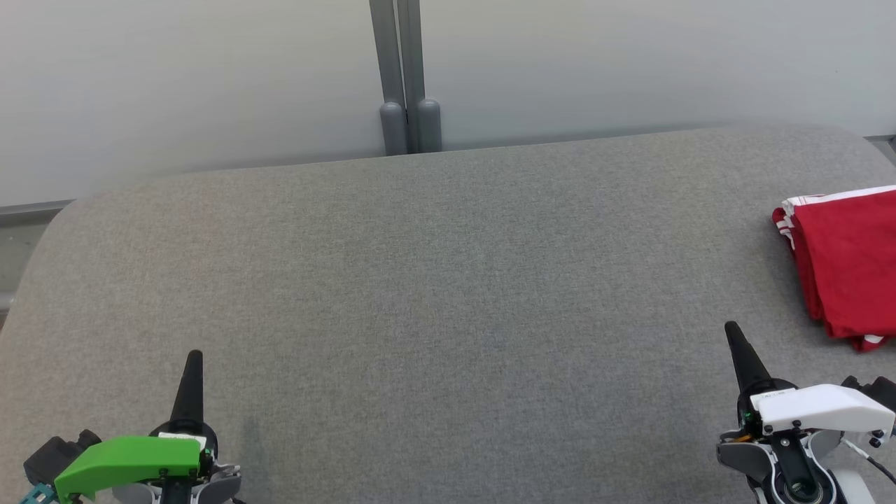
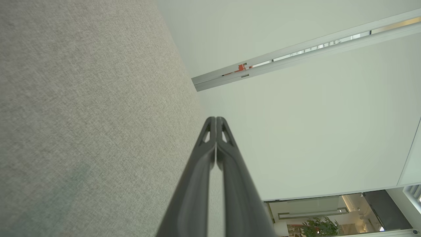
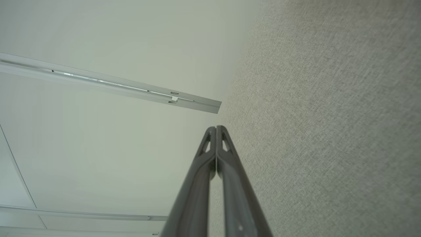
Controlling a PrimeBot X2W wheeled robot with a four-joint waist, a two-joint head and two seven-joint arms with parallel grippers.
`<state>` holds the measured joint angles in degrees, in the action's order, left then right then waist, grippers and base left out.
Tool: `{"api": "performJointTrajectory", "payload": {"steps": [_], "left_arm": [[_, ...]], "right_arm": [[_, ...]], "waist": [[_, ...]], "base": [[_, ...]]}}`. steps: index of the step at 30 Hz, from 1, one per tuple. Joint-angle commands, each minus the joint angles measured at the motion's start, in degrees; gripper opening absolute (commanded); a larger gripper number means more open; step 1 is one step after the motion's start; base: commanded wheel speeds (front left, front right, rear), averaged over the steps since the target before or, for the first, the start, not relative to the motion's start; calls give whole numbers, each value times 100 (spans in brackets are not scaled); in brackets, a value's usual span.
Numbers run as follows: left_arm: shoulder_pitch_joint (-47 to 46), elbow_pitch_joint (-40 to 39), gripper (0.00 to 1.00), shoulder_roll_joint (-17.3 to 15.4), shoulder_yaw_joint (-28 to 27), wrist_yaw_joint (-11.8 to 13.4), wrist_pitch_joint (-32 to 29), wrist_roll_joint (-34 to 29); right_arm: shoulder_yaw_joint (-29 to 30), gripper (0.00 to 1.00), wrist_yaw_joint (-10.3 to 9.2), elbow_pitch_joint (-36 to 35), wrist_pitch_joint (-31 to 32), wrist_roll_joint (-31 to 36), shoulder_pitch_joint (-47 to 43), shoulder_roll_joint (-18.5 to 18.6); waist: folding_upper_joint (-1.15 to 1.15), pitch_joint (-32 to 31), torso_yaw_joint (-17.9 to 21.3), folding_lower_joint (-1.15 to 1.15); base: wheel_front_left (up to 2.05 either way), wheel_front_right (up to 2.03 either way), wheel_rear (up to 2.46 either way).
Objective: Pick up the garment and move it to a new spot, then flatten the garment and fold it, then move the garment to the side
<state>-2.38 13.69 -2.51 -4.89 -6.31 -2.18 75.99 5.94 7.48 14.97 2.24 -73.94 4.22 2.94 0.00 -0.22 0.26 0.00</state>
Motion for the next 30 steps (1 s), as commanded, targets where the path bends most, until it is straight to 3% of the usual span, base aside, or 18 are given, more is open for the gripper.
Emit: {"api": "performJointTrajectory", "payload": {"steps": [1, 30], "left_arm": [[-144, -14, 0, -47, -29, -40, -33, 161], [-388, 31, 0, -55, -148, -118, -372, 1348]], "right_arm": [[17, 0, 3, -60, 41, -152, 112, 12], [59, 0, 2, -101, 374, -1517, 209, -1]], "waist": [[0, 1, -1, 0], [0, 31, -20, 0]], "base": [[0, 0, 0], [0, 0, 0]]}}
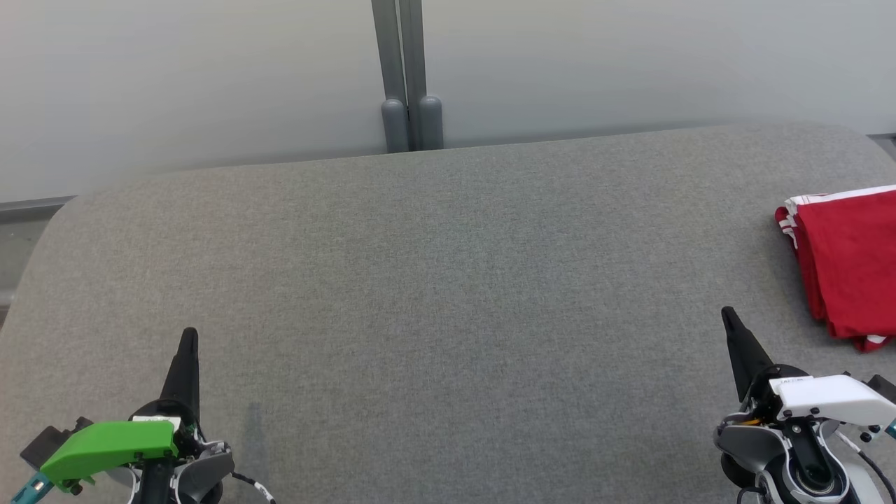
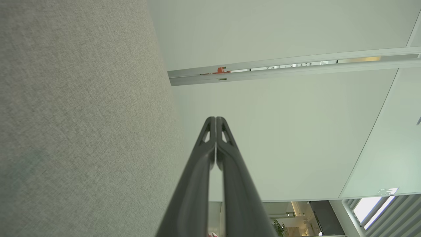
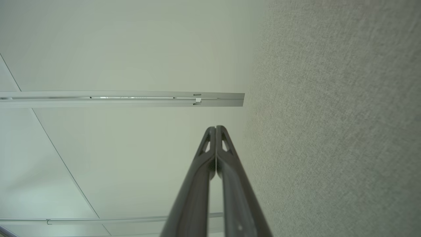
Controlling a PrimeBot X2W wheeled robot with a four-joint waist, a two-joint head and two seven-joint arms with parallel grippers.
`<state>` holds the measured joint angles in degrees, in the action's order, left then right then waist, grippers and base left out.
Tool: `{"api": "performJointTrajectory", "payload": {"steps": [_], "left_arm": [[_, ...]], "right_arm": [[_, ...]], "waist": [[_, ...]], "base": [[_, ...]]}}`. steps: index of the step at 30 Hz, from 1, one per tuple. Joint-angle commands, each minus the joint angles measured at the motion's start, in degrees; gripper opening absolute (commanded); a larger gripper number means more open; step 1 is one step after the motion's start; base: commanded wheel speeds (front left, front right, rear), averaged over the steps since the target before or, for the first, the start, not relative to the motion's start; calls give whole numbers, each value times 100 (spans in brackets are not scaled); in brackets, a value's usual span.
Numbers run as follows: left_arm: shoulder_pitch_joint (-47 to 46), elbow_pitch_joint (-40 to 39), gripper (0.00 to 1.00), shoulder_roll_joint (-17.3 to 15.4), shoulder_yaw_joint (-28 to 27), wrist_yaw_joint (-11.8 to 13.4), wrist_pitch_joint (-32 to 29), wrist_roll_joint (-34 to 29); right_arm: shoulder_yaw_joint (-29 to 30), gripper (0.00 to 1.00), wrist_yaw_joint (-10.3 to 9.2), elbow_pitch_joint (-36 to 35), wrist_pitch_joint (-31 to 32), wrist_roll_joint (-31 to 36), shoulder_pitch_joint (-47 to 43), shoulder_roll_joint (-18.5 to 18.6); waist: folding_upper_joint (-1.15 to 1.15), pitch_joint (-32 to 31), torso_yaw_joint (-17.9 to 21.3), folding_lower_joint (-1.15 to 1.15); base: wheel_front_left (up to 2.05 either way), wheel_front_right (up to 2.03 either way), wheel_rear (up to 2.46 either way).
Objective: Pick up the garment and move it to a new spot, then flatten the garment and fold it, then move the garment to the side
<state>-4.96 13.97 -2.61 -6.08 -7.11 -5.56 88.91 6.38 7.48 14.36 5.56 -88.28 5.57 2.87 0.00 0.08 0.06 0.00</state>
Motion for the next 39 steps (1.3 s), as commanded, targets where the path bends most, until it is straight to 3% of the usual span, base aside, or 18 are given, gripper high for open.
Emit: {"api": "performJointTrajectory", "payload": {"steps": [1, 9, 39], "left_arm": [[-133, 5, 0, -46, -33, -41, -36, 100], [-185, 16, 0, -48, -60, -57, -119, 387], [-167, 14, 0, -47, -56, -53, -116, 355]], "right_arm": [[16, 0, 2, -42, 47, -132, 76, 5], [27, 0, 2, -49, 121, -452, 87, 1], [24, 0, 2, -48, 118, -430, 83, 2]], "waist": [[0, 1, -1, 0], [0, 9, -6, 0], [0, 9, -6, 0]], "base": [[0, 0, 0], [0, 0, 0], [0, 0, 0]]}}
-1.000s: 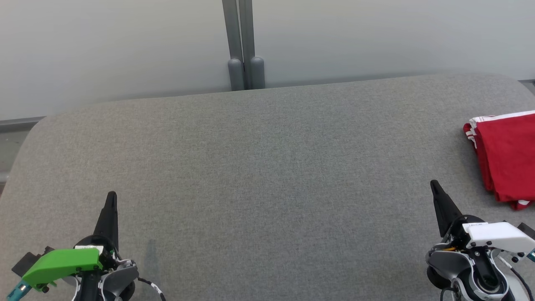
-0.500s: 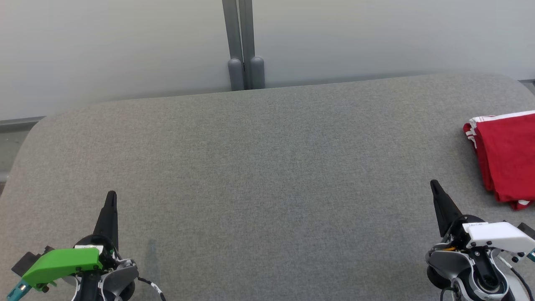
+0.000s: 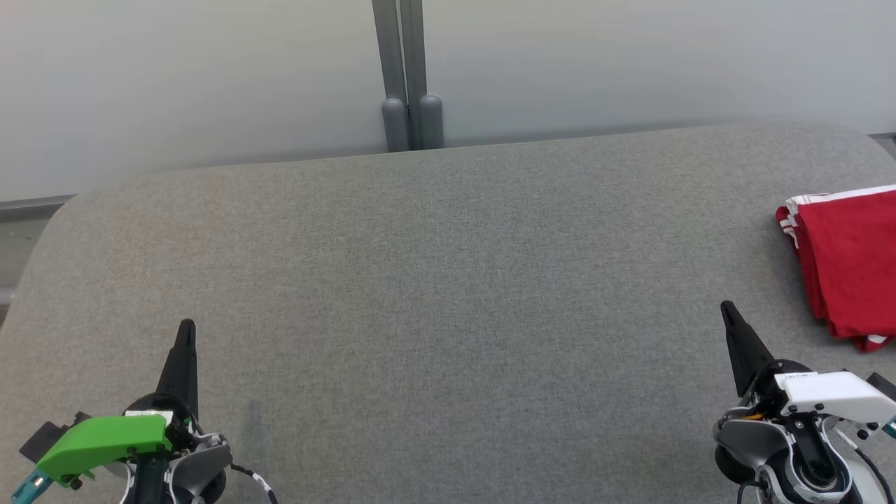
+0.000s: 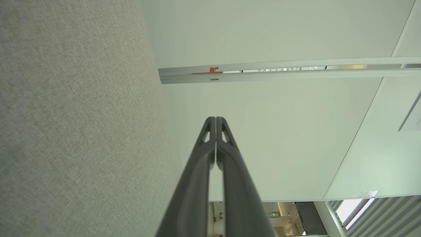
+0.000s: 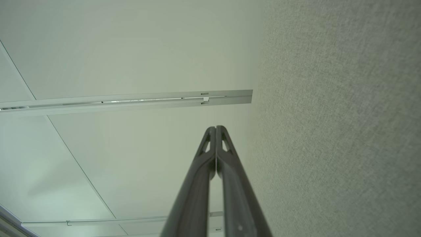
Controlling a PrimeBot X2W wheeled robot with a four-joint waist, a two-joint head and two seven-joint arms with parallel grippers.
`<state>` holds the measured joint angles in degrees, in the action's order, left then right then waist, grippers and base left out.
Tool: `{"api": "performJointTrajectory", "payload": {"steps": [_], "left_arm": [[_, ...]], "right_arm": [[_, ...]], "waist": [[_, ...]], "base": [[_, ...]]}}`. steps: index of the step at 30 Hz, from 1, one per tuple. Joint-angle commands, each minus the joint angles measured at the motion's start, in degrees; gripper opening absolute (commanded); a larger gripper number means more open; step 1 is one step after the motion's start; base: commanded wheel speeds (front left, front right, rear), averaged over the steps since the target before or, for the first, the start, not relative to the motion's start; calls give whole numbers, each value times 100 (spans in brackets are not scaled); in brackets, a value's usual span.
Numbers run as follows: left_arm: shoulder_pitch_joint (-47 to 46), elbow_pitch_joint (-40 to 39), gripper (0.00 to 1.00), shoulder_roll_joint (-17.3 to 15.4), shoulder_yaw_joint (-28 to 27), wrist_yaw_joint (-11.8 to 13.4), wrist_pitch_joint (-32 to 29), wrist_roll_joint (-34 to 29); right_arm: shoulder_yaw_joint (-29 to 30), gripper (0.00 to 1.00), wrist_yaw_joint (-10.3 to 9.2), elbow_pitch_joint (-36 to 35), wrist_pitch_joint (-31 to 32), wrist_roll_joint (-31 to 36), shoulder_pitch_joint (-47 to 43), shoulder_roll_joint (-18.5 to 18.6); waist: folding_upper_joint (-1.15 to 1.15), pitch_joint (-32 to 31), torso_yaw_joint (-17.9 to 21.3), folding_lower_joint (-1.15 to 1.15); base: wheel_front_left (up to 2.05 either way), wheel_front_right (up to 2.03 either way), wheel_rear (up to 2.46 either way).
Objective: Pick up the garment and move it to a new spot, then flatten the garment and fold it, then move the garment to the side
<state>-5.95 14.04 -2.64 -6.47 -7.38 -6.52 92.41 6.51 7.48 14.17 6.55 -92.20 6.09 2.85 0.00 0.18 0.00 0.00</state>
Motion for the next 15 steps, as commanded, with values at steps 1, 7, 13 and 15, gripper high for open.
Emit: {"api": "performJointTrajectory", "payload": {"steps": [1, 7, 13, 15], "left_arm": [[-68, 7, 0, -44, -18, -27, -20, 4], [-68, 7, 0, -44, -18, -27, -20, 4], [-68, 7, 0, -44, -17, -27, -20, 4], [-68, 7, 0, -44, -17, -27, -20, 4]], "right_arm": [[10, 0, 2, -28, 19, -38, 31, 4], [10, 0, 2, -28, 19, -38, 30, 4], [10, 0, 2, -28, 19, -38, 30, 4], [10, 0, 2, -28, 19, -38, 30, 4]], "waist": [[0, 0, 0, 0], [0, 0, 0, 0], [0, 0, 0, 0], [0, 0, 0, 0]], "base": [[0, 0, 0], [0, 0, 0], [0, 0, 0], [0, 0, 0]]}}
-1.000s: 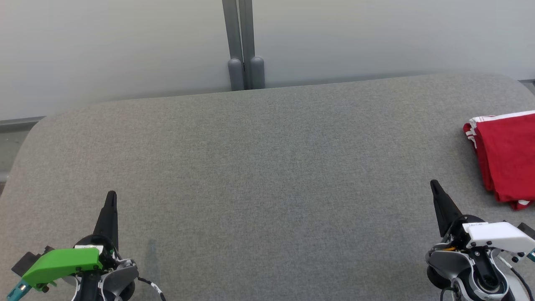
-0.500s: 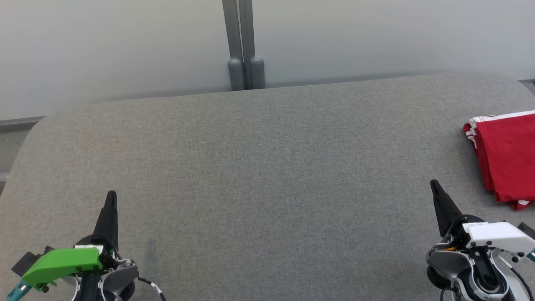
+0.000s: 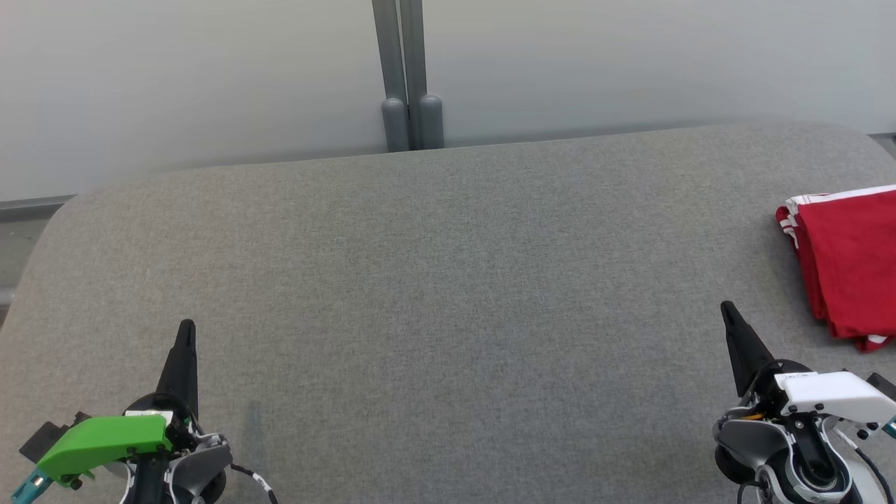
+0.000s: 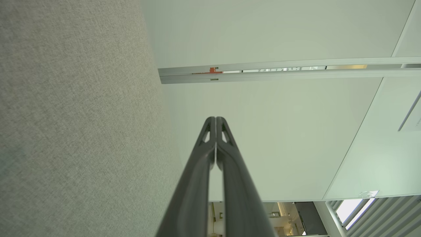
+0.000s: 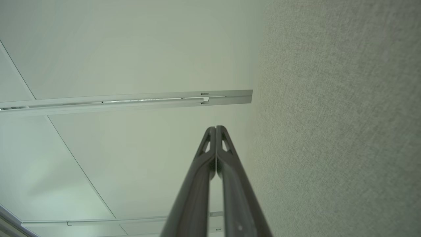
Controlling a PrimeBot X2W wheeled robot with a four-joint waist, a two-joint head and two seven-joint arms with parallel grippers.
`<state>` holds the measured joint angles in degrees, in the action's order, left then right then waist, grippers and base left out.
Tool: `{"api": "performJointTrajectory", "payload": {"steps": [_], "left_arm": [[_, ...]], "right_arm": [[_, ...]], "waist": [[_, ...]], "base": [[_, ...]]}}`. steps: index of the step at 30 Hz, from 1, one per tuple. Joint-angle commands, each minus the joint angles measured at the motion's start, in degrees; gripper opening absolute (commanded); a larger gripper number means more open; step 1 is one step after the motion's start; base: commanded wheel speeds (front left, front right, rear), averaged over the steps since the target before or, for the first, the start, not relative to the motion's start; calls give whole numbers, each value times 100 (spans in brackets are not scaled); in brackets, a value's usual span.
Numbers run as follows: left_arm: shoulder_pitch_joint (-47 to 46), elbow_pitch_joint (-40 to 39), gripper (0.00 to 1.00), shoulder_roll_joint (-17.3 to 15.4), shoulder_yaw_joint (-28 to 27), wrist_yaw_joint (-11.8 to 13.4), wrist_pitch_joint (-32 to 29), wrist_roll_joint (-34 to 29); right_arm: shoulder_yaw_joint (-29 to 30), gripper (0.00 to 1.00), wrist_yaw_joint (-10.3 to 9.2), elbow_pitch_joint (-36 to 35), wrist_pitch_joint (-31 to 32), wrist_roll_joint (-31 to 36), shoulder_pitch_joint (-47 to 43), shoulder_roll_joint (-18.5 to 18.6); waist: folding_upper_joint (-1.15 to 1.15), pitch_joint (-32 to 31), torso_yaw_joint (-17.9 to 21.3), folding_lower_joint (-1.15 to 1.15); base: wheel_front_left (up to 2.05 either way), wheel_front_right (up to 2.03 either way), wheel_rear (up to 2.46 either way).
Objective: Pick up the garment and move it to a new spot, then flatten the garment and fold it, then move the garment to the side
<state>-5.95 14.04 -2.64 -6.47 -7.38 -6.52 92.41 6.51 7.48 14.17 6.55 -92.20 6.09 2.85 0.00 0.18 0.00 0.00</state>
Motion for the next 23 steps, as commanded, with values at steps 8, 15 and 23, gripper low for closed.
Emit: {"api": "performJointTrajectory", "payload": {"steps": [8, 15, 23], "left_arm": [[-68, 7, 0, -44, -17, -27, -20, 4], [-68, 6, 0, -44, -17, -27, -20, 4], [-68, 6, 0, -44, -17, -27, -20, 4]], "right_arm": [[9, 0, 2, -29, 19, -39, 30, 4], [9, 0, 2, -29, 18, -39, 30, 4], [9, 0, 2, -28, 18, -39, 30, 4]], "waist": [[0, 0, 0, 0], [0, 0, 0, 0], [0, 0, 0, 0]], "base": [[0, 0, 0], [0, 0, 0], [0, 0, 0]]}}
